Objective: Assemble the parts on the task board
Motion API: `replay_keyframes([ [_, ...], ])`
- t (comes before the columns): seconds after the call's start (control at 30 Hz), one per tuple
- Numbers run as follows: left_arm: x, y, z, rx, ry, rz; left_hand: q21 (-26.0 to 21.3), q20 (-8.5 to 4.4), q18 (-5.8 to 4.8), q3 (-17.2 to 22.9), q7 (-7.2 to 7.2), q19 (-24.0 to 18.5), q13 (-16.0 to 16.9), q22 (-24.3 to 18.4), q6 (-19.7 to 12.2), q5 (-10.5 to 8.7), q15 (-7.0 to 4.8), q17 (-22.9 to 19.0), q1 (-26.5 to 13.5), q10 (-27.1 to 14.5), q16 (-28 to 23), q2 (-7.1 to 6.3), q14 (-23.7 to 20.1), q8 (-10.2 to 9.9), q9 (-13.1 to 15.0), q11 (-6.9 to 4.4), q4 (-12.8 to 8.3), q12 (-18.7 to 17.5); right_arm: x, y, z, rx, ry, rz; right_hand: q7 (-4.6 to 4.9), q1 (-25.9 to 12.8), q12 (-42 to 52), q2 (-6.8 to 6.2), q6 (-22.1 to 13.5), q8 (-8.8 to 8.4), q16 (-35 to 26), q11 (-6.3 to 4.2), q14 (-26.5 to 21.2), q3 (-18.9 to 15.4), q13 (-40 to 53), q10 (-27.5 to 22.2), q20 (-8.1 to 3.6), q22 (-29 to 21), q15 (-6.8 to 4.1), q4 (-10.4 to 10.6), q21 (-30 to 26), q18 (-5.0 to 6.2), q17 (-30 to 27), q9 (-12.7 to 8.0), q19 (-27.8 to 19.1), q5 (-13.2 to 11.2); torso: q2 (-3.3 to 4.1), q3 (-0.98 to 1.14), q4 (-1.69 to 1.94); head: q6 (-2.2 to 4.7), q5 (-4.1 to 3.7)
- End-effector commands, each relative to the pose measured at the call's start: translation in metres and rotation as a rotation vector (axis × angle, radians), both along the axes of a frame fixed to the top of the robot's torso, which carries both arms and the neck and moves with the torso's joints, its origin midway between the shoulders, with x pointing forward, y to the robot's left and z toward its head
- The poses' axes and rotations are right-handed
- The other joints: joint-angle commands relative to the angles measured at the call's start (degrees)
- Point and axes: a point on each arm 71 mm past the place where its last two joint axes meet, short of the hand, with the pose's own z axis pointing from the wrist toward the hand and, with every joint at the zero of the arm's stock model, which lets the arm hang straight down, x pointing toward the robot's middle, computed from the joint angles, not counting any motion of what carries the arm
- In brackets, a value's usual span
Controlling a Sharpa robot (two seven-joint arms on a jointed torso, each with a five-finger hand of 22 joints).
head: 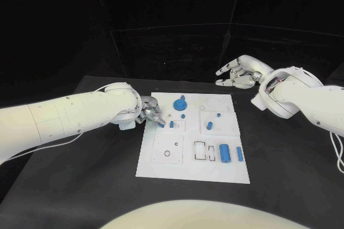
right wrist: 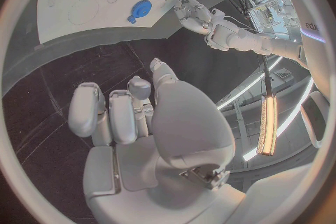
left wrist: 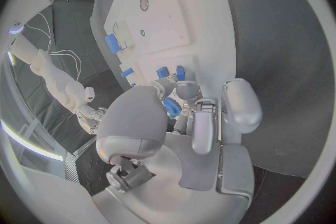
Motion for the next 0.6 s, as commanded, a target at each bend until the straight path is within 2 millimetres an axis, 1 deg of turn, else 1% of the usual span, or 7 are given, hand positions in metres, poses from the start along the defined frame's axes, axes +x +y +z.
replay_keyframes([
  [0.03,-0.0003,0.001,-0.0018,0.015,0.004,0.012,-0.2,0.0,-0.13,6.3,-0.29,0.3,0.1,0.0,0.8,0.13,0.05,14.8,-2.0,0.4,0.3,-0.32,5.8,0.6,0.1,-0.08,-4.9,0.2,0.0001,0.0004,0.0019,0.003,-0.011,0.001,0.06,0.4,0.0,0.2,-0.4,0.13,-0.2,0.08,2.0,-0.1,-0.1,0.0,-0.02,-0.1,-0.13,0.2,-0.2,1.12,0.0,0.0,0.0,0.3,0.03,0.02,-0.05,-0.06,-0.02],
  [0.1,0.0002,0.0012,-0.0016,0.011,0.002,0.021,-0.1,-0.02,-0.14,5.9,-0.36,0.3,0.0,0.1,1.0,0.05,0.02,14.8,-3.2,0.5,0.3,-0.36,5.8,0.7,0.1,-0.18,-3.9,0.2,0.0001,0.0004,0.0019,0.002,-0.011,0.001,0.07,0.4,0.0,0.21,-0.4,0.13,-0.2,0.08,2.0,-0.3,-0.1,0.0,-0.02,-0.1,-0.13,0.4,-0.2,1.13,0.0,0.0,0.0,0.6,0.05,0.01,-0.05,-0.06,-0.03],
  [0.13,0.0003,0.0011,-0.0016,0.01,0.002,0.023,-0.1,-0.09,-0.14,5.2,-0.48,0.3,0.0,0.1,1.2,0.04,-0.07,14.7,-4.6,0.5,0.2,-0.8,5.8,0.8,0.2,-0.2,-2.9,0.2,0.0001,0.0004,0.0019,0.002,-0.011,0.001,0.07,0.4,0.0,0.21,-0.4,0.13,-0.2,0.08,2.0,-0.3,-0.1,0.0,-0.02,-0.1,-0.13,0.4,-0.2,1.13,0.0,0.0,0.0,0.6,0.06,0.02,-0.03,-0.05,-0.07],
  [0.23,0.0005,0.0002,-0.0018,0.009,0.004,0.026,0.1,-0.19,-0.18,3.8,-0.64,0.4,0.2,0.4,1.6,0.04,-0.19,14.7,-6.4,0.6,0.2,-1.86,5.8,1.1,0.3,-0.32,-1.7,0.4,0.0001,0.0005,0.0018,0.002,-0.01,0.001,0.07,0.4,-0.1,0.22,-0.4,0.13,-0.3,0.08,2.0,-0.3,-0.2,-0.1,-0.02,-0.1,-0.13,0.4,-0.2,1.13,0.0,0.0,0.0,0.6,0.04,0.01,-0.03,-0.12,-0.07],
  [0.37,0.0004,-0.0018,-0.0022,0.011,0.01,0.022,0.3,-0.34,-0.22,2.6,-0.92,0.5,0.4,0.7,2.0,0.04,-0.39,14.8,-7.5,0.7,0.3,-2.73,5.8,1.4,0.4,-0.55,-1.2,0.6,0.0002,0.0005,0.0018,0.002,-0.01,0.001,0.07,0.4,-0.1,0.22,-0.4,0.13,-0.3,0.08,2.0,-0.3,-0.2,-0.1,-0.02,-0.1,-0.13,0.4,-0.2,1.13,0.0,0.0,0.0,0.6,0.05,0.0,-0.01,-0.2,-0.08],
  [0.6,0.0004,-0.0035,-0.0028,0.018,0.018,0.019,0.7,-0.54,-0.32,1.7,-1.27,0.7,0.7,1.2,2.7,0.05,-0.63,15.1,-8.1,0.9,0.4,-3.07,5.8,1.9,0.6,-0.84,-0.7,0.8,0.0001,-0.0002,0.0018,0.002,-0.01,-0.001,0.07,0.4,-0.1,0.24,-0.4,0.13,-0.3,0.08,2.0,-0.3,-0.2,-0.1,-0.02,-0.1,-0.13,0.4,-0.2,1.13,0.0,0.0,0.0,0.7,-0.01,0.01,-0.06,-0.3,-0.15],
])
